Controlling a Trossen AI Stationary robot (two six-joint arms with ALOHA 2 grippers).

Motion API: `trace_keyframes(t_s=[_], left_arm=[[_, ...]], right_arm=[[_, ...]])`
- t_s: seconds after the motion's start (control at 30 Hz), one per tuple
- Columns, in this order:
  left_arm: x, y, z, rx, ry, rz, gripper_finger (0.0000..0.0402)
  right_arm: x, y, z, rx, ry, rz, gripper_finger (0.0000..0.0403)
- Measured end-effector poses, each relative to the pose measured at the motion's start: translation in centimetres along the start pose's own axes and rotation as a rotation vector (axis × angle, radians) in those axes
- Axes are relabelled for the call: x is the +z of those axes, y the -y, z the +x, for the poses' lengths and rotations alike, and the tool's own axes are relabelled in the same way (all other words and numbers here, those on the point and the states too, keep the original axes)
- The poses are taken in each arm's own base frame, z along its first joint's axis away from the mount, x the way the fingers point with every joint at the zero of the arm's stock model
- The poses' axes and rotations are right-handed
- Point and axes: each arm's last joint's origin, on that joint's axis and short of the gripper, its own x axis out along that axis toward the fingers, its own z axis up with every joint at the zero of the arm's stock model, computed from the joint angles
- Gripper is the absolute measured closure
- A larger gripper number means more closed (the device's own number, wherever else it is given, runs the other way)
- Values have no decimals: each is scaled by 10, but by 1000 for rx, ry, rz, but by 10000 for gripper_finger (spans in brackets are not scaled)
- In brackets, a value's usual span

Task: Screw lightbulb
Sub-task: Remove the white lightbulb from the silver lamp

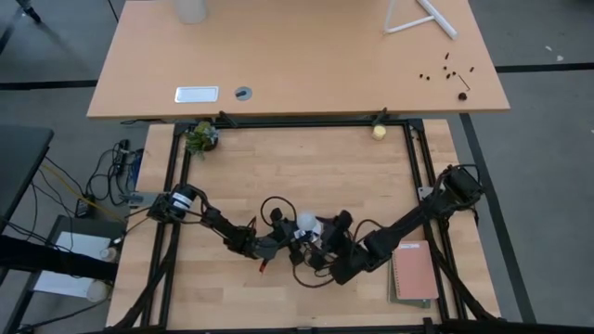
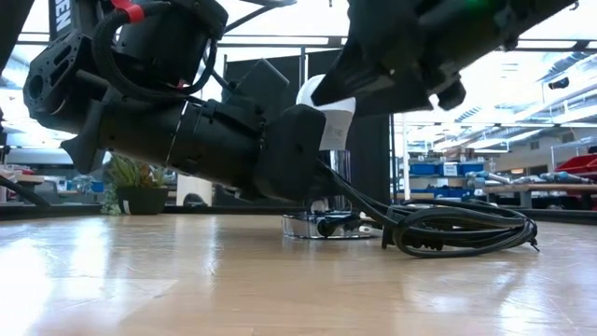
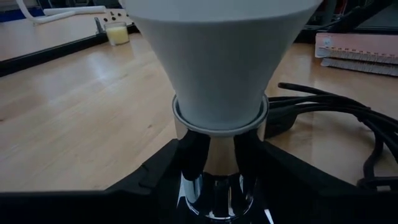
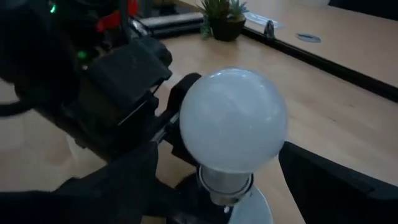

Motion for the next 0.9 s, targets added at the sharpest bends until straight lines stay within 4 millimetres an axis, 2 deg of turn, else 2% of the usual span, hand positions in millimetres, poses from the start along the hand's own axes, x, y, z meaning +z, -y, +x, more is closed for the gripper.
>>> trace_keyframes(t_s=[0.17,0.33,0.7,0.9], left_arm=[[0,2,-2,-9,-1,5,213],[-1,3,-3,-11,-2,6,213],[-1,3,-3,-10,-2,4,213],[-1,3,-3,-8,-1,4,213]], right_arm=[[-7,8,9,32,48,42,61],[-3,10,14,70,92,23,64],[-1,22,33,117,62,-9,68],[1,22,34,122,73,-34,86]])
